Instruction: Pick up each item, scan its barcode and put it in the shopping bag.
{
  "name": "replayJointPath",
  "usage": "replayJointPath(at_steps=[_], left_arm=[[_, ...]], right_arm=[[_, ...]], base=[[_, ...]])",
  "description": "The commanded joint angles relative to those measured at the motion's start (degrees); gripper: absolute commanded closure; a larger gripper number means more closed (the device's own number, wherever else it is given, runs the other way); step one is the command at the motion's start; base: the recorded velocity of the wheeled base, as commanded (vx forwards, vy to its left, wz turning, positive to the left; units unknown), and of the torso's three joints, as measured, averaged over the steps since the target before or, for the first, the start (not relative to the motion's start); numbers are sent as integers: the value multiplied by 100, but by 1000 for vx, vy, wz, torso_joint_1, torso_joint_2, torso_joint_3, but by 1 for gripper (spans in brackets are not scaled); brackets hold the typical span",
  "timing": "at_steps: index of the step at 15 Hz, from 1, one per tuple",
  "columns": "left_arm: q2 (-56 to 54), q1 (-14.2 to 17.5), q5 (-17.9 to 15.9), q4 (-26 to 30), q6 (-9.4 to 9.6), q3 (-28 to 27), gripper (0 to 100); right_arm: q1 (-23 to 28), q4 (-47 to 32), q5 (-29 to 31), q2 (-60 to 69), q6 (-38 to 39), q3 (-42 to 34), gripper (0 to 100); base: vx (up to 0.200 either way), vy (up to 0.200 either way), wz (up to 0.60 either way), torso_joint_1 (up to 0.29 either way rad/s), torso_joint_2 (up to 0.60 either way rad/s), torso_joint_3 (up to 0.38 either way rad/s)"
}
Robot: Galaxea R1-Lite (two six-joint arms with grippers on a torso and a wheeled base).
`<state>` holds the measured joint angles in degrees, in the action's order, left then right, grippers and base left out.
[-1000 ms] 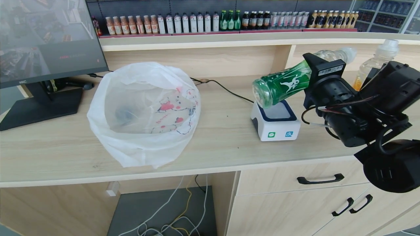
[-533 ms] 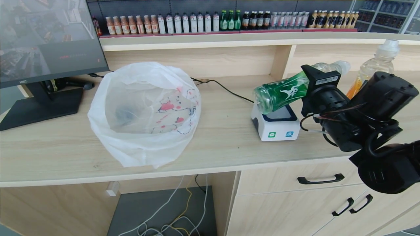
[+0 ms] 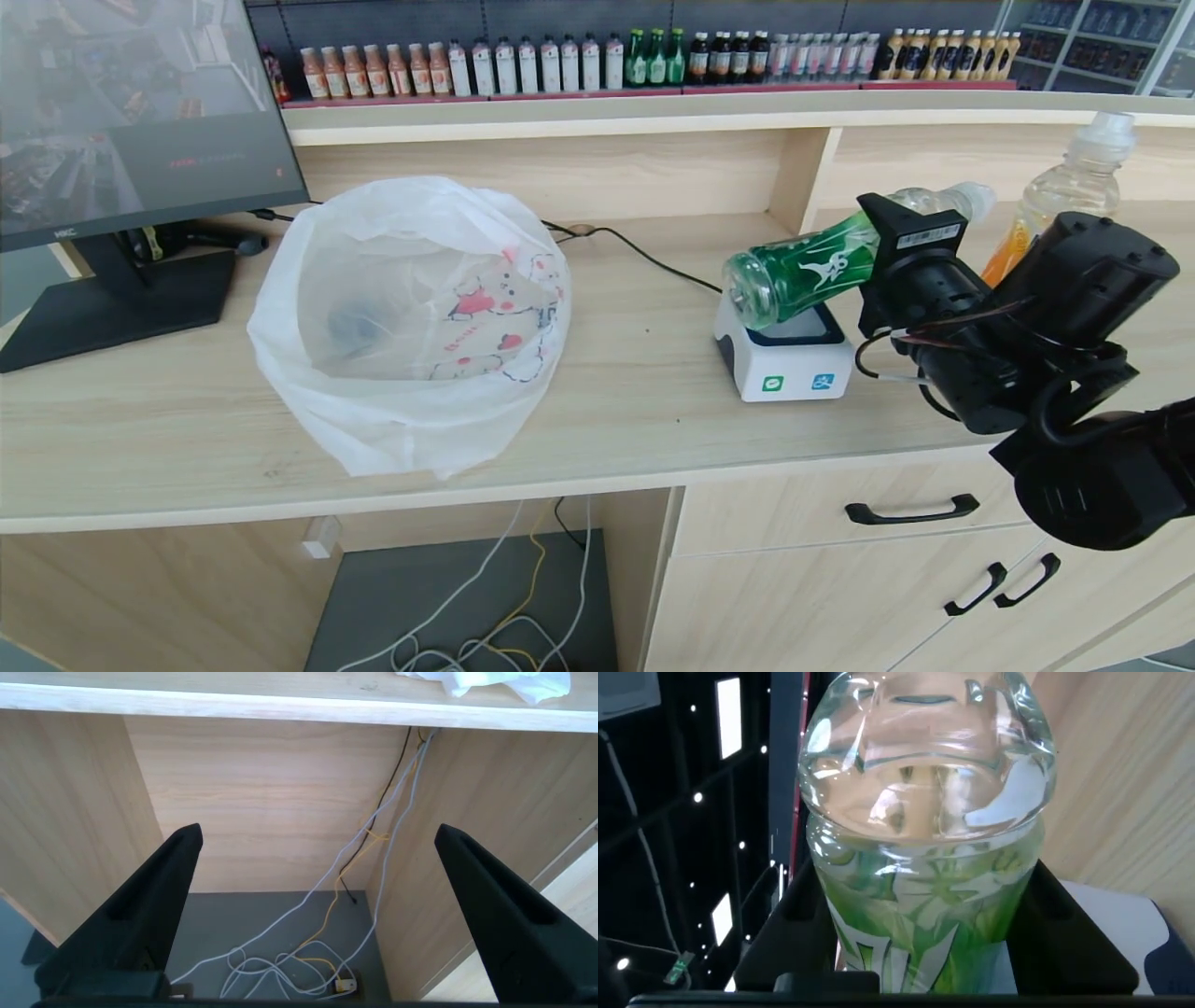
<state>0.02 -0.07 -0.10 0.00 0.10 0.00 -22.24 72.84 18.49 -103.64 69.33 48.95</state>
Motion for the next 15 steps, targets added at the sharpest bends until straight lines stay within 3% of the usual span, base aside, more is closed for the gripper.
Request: replayJointPath(at_steps=[1,15], left_arm=[[-2,-1,1,0,-10,0,0],[-2,-1,1,0,-10,0,0]], right_arm=[[0,11,-4,2,46,1,100],[18,2,-4,2,98,1,100]], base=[[0,0,0,0,0,0],[0,0,0,0,0,0]])
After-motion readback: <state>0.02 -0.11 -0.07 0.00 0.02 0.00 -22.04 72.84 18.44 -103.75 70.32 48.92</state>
